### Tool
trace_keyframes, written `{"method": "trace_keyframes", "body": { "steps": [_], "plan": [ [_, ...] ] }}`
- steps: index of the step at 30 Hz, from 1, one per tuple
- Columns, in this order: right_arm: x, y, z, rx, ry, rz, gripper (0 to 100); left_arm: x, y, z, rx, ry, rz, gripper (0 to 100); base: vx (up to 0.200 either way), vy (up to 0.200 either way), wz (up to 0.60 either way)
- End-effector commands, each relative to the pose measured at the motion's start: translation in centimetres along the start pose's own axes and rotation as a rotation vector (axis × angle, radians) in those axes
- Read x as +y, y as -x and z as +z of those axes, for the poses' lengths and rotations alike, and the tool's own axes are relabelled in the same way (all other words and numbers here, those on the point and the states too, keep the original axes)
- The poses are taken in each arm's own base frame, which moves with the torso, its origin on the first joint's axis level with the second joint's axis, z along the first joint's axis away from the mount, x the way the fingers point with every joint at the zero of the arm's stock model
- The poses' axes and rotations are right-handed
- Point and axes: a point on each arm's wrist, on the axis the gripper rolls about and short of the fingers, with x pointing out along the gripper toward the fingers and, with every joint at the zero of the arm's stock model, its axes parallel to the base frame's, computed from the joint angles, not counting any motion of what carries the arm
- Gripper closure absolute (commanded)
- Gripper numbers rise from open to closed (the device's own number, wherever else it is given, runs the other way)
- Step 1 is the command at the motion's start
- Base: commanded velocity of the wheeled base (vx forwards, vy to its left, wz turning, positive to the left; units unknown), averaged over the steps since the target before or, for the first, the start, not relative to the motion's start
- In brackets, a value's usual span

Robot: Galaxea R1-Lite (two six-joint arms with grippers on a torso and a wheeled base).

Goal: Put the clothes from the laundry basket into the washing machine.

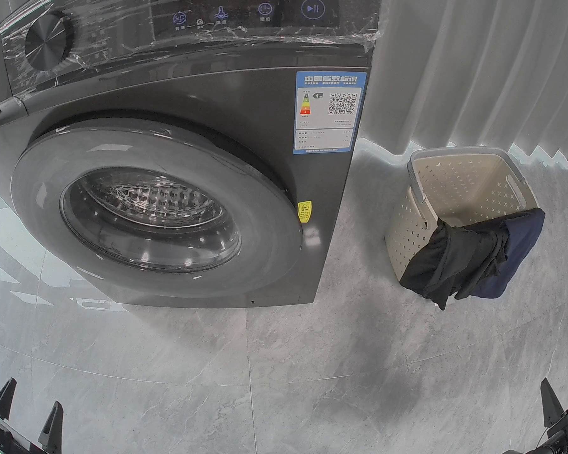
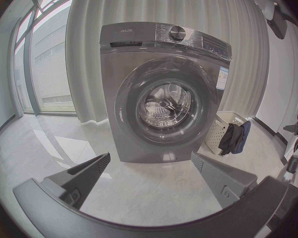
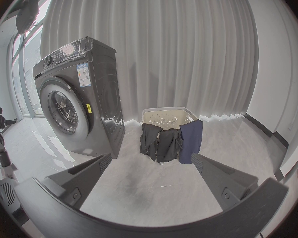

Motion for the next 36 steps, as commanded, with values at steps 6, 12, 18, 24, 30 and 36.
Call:
{"method": "trace_keyframes", "body": {
  "steps": [6,12,18,24,30,36],
  "plan": [
    [0.01,0.00,-0.52,0.001,-0.001,0.001,0,0.02,0.01,-0.48,-0.002,0.000,0.000,0,0.000,0.067,0.00],
    [0.01,0.00,-0.52,0.001,-0.001,0.001,0,0.02,0.01,-0.48,-0.002,0.000,0.000,0,0.000,0.200,0.00],
    [0.01,0.00,-0.52,0.001,-0.001,0.001,0,0.02,0.00,-0.48,0.000,0.000,0.000,0,0.000,0.033,0.00],
    [0.01,0.00,-0.52,0.001,-0.001,0.001,0,0.02,0.01,-0.48,-0.002,0.000,0.000,0,0.000,0.000,0.30],
    [0.01,0.00,-0.52,0.001,-0.001,0.001,0,0.02,0.01,-0.48,-0.002,0.000,0.000,0,0.000,0.167,0.00],
    [0.01,0.00,-0.52,0.001,-0.001,0.001,0,0.02,0.01,-0.48,-0.002,0.000,0.000,0,0.000,0.033,0.00]
  ]
}}
